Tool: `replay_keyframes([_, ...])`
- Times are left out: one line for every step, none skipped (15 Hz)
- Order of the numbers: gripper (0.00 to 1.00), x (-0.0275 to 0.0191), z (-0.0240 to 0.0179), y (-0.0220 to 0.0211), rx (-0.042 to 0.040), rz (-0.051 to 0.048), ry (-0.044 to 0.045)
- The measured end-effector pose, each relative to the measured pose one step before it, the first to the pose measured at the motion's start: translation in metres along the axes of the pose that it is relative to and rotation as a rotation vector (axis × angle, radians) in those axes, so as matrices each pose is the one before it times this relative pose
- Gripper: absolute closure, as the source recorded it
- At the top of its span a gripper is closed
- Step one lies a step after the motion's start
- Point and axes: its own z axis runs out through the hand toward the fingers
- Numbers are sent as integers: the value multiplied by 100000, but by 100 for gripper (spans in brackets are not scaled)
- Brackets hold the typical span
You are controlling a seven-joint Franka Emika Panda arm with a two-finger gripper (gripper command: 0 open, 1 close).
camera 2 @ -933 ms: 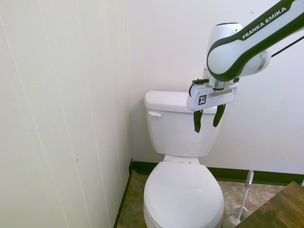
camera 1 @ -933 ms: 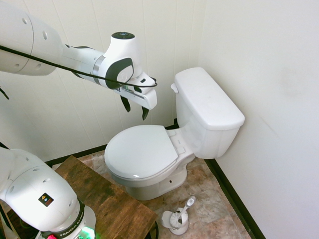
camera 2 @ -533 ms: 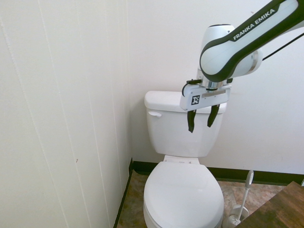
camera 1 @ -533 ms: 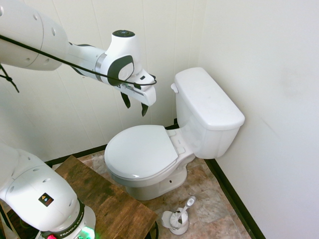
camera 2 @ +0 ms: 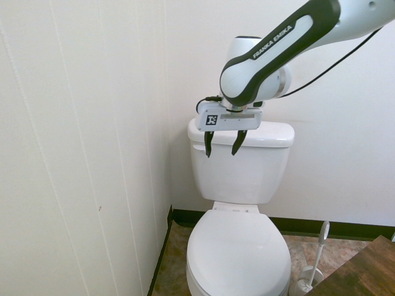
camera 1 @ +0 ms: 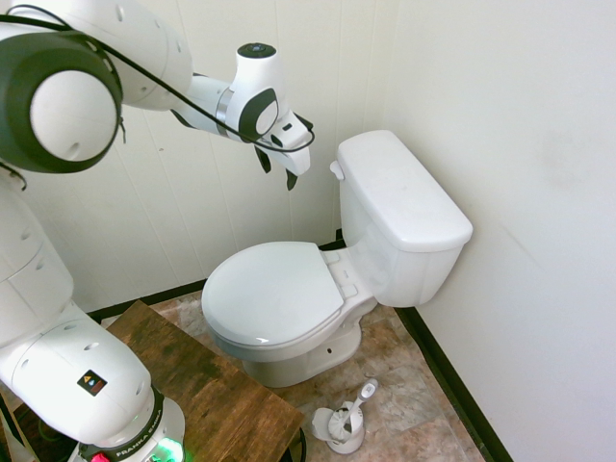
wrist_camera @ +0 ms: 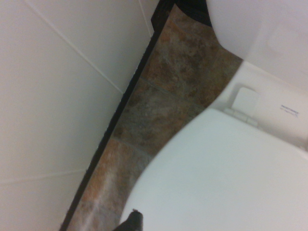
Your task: Flush the toilet
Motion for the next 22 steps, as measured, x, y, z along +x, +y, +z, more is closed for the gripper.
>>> replay_keyframes([100, 638, 531, -1204, 495, 1777, 1458])
replay_keyframes([100, 750, 462, -1188, 632, 1508, 1559])
replay_keyframes([100, 690, 433, -1012, 836, 1595, 1368])
replay_keyframes([100, 541, 500, -890, 693, 1176, 631])
replay_keyframes([100, 544, 485, -785, 650, 1026, 604])
replay_keyframes([100, 615, 515, -635, 653, 1146, 765])
replay_keyframes([100, 691, 467, -464, 656, 1465, 914])
replay_keyframes([100, 696, 450, -385, 708, 1496, 1021])
replay_keyframes([100, 607, 461, -319, 483, 1330, 905])
replay_keyframes([100, 392, 420, -341, 401, 924, 638])
replay_keyframes([100, 261, 313, -347, 532, 677, 532])
replay_keyframes([100, 214, 252, -311, 421, 745, 457])
replay_keyframes([100, 227, 171, -294, 455, 738, 487])
replay_keyframes([100, 225, 113, -278, 804, 639, 612])
replay_keyframes([100, 213, 201, -213, 423, 658, 572])
replay_keyframes([100, 188, 136, -246, 339, 430, 484])
replay_keyframes([100, 227, 149, -269, 336, 384, 432])
replay_keyframes([100, 168, 233, -174, 169, 394, 298])
replay_keyframes([100, 173, 254, -207, 182, 417, 217])
replay_keyframes([100, 194, 310, -187, 162, 446, 198])
replay_keyframes([100, 202, 266, -181, 161, 411, 177])
replay_keyframes([100, 174, 285, -120, 84, 298, 211])
